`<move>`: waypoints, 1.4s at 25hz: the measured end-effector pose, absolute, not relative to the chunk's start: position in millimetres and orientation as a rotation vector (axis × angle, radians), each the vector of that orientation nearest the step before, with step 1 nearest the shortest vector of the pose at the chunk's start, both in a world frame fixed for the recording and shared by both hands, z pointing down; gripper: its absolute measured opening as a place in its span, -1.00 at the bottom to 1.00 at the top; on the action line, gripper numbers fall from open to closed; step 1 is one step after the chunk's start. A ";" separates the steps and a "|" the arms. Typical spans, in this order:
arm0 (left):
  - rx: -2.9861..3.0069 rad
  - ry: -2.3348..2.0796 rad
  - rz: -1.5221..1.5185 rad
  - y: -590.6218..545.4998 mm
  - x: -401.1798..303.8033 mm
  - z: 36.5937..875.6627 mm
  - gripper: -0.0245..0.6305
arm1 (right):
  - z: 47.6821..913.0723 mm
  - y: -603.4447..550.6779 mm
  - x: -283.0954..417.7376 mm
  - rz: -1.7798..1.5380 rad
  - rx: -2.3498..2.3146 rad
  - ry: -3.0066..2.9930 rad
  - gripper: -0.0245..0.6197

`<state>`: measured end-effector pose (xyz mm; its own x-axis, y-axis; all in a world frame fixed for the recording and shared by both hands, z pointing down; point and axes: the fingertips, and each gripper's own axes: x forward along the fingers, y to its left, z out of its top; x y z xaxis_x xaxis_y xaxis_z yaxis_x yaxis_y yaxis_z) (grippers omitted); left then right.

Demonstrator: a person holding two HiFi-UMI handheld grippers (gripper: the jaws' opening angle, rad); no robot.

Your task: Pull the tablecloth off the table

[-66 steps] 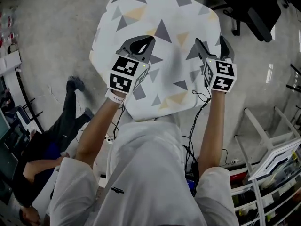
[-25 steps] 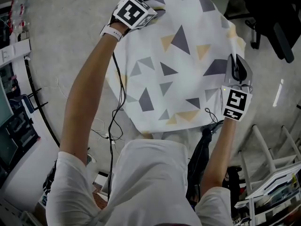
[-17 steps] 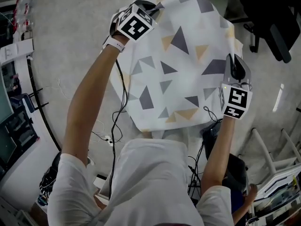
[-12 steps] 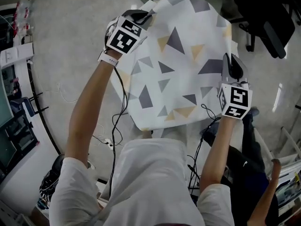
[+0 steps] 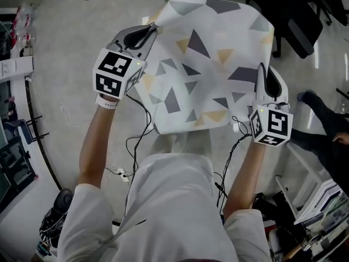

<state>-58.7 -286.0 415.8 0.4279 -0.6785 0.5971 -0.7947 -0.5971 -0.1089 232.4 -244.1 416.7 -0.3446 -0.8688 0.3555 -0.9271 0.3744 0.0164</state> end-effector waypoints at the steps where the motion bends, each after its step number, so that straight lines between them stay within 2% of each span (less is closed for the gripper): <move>1: 2.503 -1.317 0.876 -277.0 -61.1 400.2 -0.83 | 401.4 -237.8 231.2 0.238 1.601 -2.333 -0.79; 7: 2.569 -1.363 0.747 -212.8 -100.3 308.3 -0.83 | 310.6 -183.1 196.5 0.128 1.695 -2.293 -0.79; 16: 2.620 -1.424 0.591 21.3 -184.5 262.0 -0.83 | 246.4 49.9 119.2 -0.077 1.810 -2.259 -0.78; 24: 2.544 -1.458 0.494 119.0 -194.5 260.4 -0.82 | 241.3 142.7 109.2 -0.092 1.859 -2.170 -0.77; 35: 2.433 -1.504 0.574 186.6 -173.9 273.6 -0.82 | 269.3 204.1 134.3 0.066 1.821 -2.182 -0.72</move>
